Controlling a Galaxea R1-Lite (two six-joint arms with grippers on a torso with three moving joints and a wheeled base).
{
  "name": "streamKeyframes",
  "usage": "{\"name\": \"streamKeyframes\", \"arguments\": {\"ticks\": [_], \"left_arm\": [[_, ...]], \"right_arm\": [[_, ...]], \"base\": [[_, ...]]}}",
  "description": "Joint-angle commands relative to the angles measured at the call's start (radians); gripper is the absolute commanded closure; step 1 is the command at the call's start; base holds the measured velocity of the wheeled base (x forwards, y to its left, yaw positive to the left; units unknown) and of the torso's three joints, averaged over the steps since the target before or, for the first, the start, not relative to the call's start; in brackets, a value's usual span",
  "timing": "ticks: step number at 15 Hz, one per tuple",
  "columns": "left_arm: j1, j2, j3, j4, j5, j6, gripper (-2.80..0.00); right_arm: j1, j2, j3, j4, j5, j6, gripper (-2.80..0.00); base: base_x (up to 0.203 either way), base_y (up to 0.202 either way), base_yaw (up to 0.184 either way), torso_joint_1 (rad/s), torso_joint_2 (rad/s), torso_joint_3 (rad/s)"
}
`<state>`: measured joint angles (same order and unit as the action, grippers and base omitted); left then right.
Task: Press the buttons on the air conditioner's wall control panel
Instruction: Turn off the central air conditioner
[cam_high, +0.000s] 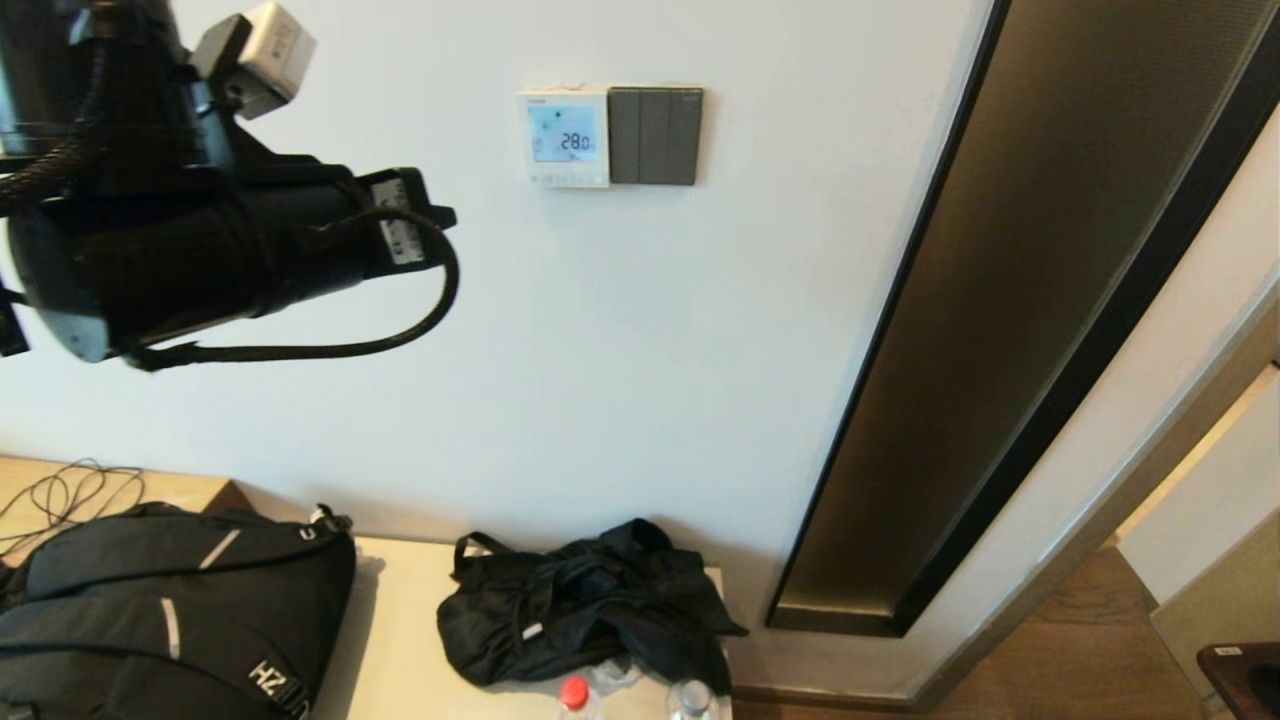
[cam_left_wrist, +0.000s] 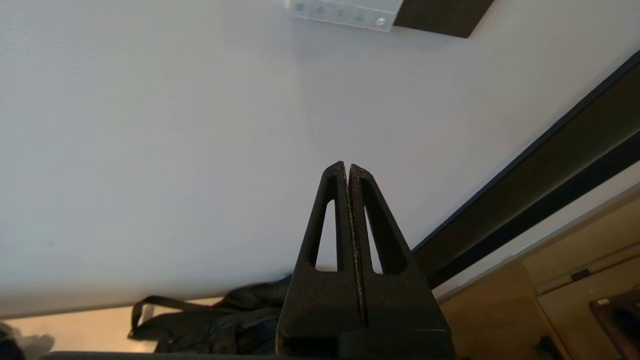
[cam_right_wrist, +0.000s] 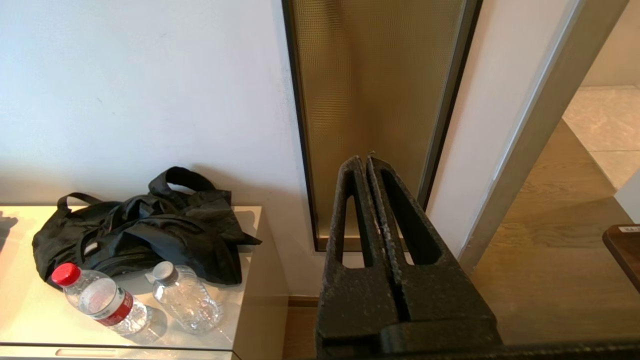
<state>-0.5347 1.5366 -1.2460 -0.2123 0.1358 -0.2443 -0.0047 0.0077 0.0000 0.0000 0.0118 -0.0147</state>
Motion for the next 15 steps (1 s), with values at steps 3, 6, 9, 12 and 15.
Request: {"name": "streamKeyframes", "arguments": {"ticks": [3,6,9,12,15], "left_arm": [[-0.077,0.239,-0.208,0.003,0.025,0.002,0.00],[-0.087,0.364,-0.348,0.009,0.047,0.007,0.00],[-0.088,0.460,-0.477,0.008,0.077,0.007,0.00],[-0.088,0.540,-0.609,0.017,0.116,0.011,0.00],[-0.085,0.582,-0.679,0.050,0.126,0.025,0.00]], "right_arm": [[0.000,0.002,0.000,0.000,0.001,0.001,0.00],[0.000,0.002,0.000,0.000,0.001,-0.001,0.00],[0.000,0.002,0.000,0.000,0.001,-0.001,0.00],[0.000,0.002,0.000,0.000,0.001,0.001,0.00],[0.000,0.002,0.000,0.000,0.001,-0.001,0.00]], "base": [[0.000,0.000,0.000,0.000,0.00,0.000],[0.000,0.000,0.000,0.000,0.00,0.000],[0.000,0.000,0.000,0.000,0.00,0.000],[0.000,0.000,0.000,0.000,0.00,0.000],[0.000,0.000,0.000,0.000,0.00,0.000]]}}
